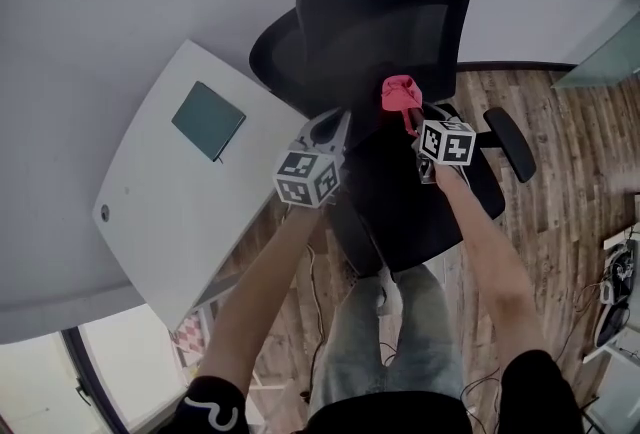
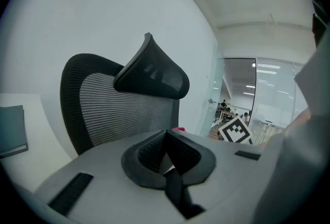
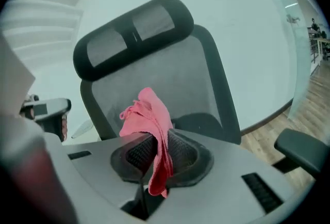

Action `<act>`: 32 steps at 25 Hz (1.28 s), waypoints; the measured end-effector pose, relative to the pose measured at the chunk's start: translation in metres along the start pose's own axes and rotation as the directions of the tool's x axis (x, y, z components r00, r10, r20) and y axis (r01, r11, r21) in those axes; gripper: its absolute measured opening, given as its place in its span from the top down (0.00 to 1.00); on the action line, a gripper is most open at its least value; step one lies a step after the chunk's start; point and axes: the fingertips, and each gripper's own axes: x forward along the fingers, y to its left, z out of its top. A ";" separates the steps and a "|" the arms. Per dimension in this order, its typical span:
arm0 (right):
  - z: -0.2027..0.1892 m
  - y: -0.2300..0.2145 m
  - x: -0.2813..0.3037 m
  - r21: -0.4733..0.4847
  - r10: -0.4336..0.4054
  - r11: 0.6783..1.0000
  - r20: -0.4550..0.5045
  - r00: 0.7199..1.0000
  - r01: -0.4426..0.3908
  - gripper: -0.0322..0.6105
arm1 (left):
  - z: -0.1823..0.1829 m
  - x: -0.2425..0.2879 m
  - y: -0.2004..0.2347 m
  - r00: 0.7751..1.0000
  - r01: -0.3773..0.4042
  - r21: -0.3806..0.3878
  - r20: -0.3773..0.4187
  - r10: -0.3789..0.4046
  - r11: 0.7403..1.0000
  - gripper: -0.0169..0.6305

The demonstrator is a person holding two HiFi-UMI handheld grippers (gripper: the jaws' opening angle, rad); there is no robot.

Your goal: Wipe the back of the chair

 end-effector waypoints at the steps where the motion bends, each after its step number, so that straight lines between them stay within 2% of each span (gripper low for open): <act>1: 0.017 0.004 -0.001 0.003 0.013 1.000 0.021 1.000 -0.013 0.84 | 0.006 0.002 -0.004 1.000 0.005 0.003 0.003 -0.005 1.000 0.94; 7: 0.102 0.039 0.015 -0.046 0.081 0.996 0.117 0.990 -0.076 0.84 | 0.039 0.016 -0.015 0.999 0.020 0.028 0.043 -0.021 0.999 0.94; 12: 0.130 0.050 0.046 -0.047 0.076 0.996 0.150 0.986 -0.070 0.84 | 0.040 0.022 -0.014 0.999 0.002 0.036 0.044 -0.004 0.999 0.94; 16: 0.107 0.037 0.063 -0.051 0.044 0.998 0.102 0.994 -0.039 0.84 | 0.021 0.022 -0.018 1.000 0.000 0.052 0.006 -0.001 0.999 0.94; 22: 0.040 -0.003 0.073 -0.044 -0.008 0.999 -0.001 1.000 0.008 0.84 | 0.010 0.031 -0.019 1.000 -0.011 0.052 -0.007 0.011 0.999 0.94; 27: -0.014 -0.035 0.079 -0.066 -0.049 0.997 -0.095 0.994 0.043 0.84 | 0.003 0.040 -0.023 1.000 -0.023 0.043 -0.012 0.023 0.999 0.94; 32: -0.052 -0.061 0.074 -0.081 -0.094 0.993 -0.167 0.981 0.081 0.84 | -0.004 0.043 -0.021 0.999 -0.028 0.051 -0.025 0.029 0.998 0.94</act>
